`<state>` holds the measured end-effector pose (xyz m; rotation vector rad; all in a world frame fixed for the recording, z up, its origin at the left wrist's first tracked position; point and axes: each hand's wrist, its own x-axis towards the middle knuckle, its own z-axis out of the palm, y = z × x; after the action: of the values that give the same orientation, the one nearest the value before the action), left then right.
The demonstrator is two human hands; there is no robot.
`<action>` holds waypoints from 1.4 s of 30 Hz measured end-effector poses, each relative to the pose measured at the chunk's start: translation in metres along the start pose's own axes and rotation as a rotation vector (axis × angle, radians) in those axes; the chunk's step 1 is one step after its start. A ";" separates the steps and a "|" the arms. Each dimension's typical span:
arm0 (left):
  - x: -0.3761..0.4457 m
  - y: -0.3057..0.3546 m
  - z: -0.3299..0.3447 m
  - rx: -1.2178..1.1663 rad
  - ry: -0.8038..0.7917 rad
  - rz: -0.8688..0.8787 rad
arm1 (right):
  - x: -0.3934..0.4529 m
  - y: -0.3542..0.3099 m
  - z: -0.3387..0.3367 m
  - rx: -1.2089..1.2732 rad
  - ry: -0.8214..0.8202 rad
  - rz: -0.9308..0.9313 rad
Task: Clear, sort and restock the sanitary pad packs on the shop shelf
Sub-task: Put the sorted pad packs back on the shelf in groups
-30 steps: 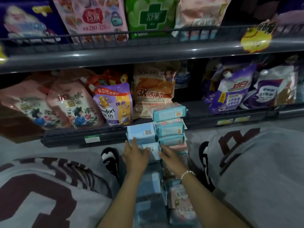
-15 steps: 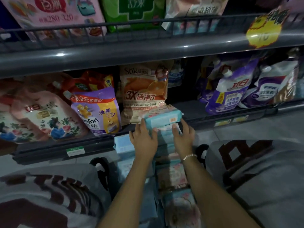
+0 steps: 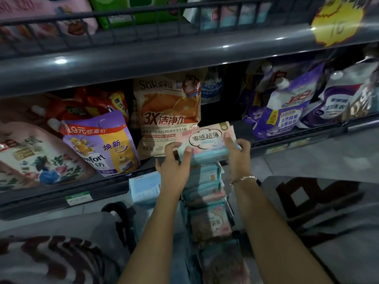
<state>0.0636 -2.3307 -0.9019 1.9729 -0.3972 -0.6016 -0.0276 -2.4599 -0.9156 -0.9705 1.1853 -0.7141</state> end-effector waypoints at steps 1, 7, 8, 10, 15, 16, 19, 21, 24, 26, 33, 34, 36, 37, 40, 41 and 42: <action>0.003 -0.004 -0.002 -0.009 -0.056 0.027 | 0.000 0.001 -0.006 0.042 0.026 0.007; 0.036 -0.015 -0.018 0.350 -0.487 0.032 | -0.005 0.011 -0.042 0.156 0.331 0.000; 0.042 -0.017 -0.017 0.422 -0.527 0.039 | -0.005 0.012 -0.045 0.182 0.368 -0.001; 0.051 -0.017 -0.014 0.553 -0.587 0.036 | -0.003 0.013 -0.048 0.201 0.415 0.003; 0.055 -0.011 -0.005 0.669 -0.583 0.074 | -0.001 0.015 -0.055 0.181 0.377 0.070; 0.053 -0.009 -0.004 0.623 -0.556 0.088 | -0.001 0.016 -0.056 0.191 0.369 0.084; 0.047 -0.005 -0.003 0.503 -0.467 0.098 | -0.001 0.010 -0.061 0.241 0.357 0.110; 0.042 0.000 -0.006 0.439 -0.375 0.127 | -0.002 0.004 -0.067 0.289 0.338 0.098; 0.034 0.014 -0.017 0.294 -0.210 0.155 | -0.008 -0.008 -0.078 0.358 0.290 0.069; 0.028 0.020 -0.025 0.196 -0.165 0.143 | -0.015 -0.017 -0.084 0.358 0.265 0.059; -0.006 0.018 -0.046 -0.304 -0.188 0.009 | -0.056 -0.033 -0.095 0.288 0.235 0.028; -0.012 0.017 -0.049 -0.357 -0.195 0.008 | -0.063 -0.036 -0.097 0.289 0.212 0.008; -0.024 0.022 -0.053 -0.453 -0.191 0.017 | -0.076 -0.045 -0.099 0.298 0.166 -0.020; -0.030 0.025 -0.055 -0.507 -0.179 0.024 | -0.082 -0.050 -0.099 0.322 0.148 -0.020; -0.054 0.049 -0.063 -0.583 -0.116 0.096 | -0.097 -0.073 -0.099 0.398 0.085 -0.049; -0.062 0.059 -0.066 -0.577 -0.095 0.125 | -0.102 -0.082 -0.100 0.402 0.067 -0.075; -0.068 0.067 -0.070 -0.586 -0.088 0.138 | -0.106 -0.092 -0.101 0.394 0.053 -0.108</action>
<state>0.0466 -2.2750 -0.7985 1.3536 -0.3574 -0.6322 -0.1490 -2.4317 -0.7959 -0.6907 0.9924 -1.0207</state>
